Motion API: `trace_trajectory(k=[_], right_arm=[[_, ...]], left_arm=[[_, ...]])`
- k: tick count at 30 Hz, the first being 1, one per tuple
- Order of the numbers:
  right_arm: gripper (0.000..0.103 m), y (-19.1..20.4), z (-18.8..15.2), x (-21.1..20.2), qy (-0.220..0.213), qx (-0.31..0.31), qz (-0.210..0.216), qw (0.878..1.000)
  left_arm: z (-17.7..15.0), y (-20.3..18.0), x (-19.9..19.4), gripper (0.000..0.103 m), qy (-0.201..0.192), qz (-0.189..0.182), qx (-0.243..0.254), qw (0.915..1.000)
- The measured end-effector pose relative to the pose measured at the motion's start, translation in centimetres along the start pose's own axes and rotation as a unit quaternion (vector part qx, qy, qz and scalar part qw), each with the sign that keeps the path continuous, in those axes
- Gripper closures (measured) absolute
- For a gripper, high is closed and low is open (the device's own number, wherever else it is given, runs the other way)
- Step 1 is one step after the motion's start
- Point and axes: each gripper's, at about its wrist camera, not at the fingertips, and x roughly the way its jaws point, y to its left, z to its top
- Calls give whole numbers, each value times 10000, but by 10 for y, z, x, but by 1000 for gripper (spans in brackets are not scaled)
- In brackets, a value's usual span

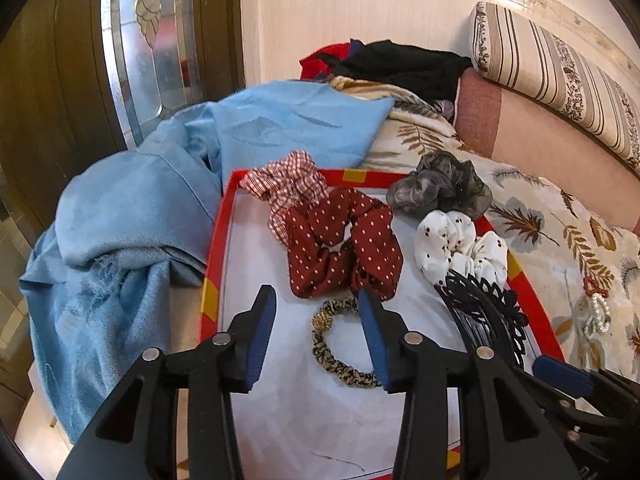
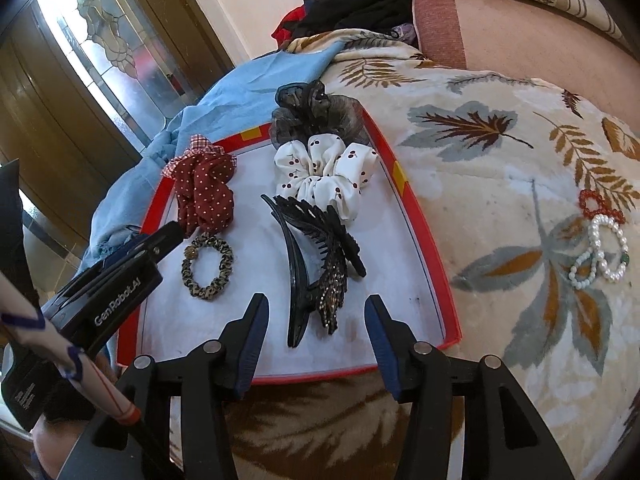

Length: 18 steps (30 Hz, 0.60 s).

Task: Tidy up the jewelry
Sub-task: 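Open the left tool over the tray while the right tool releases the claw clip, then move both open tools back to the bead bracelets on the blanket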

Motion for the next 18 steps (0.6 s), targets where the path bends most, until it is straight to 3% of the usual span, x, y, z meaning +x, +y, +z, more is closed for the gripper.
trace_trajectory(k=[18], right_arm=[[48,-28,-13,-52,-228,166,73,9996]], left_arm=[[2,-26,-24,55,-496,26,19,9988]])
